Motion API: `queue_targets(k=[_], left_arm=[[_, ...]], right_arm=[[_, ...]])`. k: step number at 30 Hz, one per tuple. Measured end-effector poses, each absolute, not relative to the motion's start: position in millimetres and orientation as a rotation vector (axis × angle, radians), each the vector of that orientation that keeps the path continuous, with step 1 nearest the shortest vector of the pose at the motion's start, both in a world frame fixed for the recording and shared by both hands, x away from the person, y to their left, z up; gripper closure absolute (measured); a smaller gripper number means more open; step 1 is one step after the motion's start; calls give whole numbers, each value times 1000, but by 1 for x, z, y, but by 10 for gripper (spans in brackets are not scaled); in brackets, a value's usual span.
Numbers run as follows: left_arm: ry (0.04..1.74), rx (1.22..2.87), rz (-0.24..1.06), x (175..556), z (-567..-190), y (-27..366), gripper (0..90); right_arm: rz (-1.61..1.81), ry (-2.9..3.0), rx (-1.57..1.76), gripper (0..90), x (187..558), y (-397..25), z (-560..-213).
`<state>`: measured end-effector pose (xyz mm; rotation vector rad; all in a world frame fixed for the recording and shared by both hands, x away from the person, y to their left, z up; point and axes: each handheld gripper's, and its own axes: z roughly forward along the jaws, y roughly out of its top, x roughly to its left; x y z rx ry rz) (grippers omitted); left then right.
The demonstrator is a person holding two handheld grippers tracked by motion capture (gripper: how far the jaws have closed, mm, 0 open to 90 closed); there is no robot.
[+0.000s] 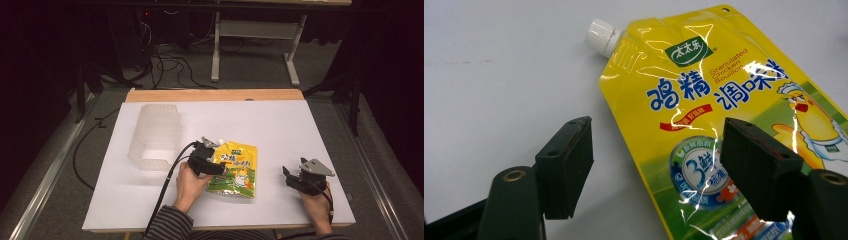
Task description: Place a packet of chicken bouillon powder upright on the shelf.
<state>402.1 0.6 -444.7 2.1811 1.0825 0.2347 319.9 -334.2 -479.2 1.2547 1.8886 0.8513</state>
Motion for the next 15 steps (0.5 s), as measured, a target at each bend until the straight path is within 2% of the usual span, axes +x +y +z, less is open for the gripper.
queue_targets(k=[8,15], left_arm=[[1151,2166,127,418,-456,-4,292],[1196,2155,95,425,-463,-5,298]], right_arm=[[852,1890,1251,274,320,-334,-479],[853,1889,1250,274,320,-334,-479]])
